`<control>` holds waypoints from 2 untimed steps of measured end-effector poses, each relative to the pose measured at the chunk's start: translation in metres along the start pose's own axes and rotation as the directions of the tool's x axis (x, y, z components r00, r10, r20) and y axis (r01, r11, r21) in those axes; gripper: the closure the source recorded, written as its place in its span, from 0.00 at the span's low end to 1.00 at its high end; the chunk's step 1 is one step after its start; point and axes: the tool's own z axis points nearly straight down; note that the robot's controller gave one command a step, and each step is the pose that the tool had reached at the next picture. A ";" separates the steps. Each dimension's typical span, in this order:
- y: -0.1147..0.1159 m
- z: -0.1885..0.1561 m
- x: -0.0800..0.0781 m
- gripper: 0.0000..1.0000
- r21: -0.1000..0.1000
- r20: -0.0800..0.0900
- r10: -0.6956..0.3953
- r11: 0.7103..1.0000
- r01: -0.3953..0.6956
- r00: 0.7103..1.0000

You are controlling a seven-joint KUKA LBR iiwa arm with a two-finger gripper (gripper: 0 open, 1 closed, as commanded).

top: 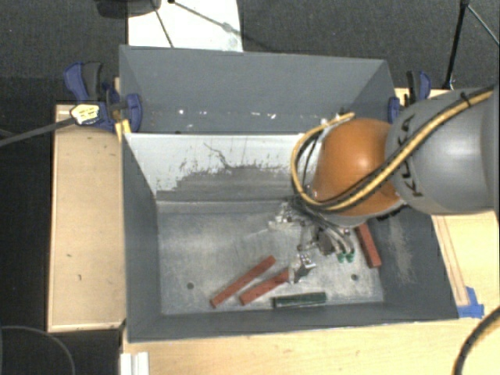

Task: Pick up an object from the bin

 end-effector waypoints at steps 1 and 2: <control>0.013 0.038 0.006 1.00 -0.001 0.005 0.023 1.000 -0.023 1.000; 0.013 0.038 0.006 1.00 -0.001 0.005 0.024 1.000 -0.024 1.000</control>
Offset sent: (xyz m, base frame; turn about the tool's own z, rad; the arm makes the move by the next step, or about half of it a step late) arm 0.0000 0.0000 0.0000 0.0000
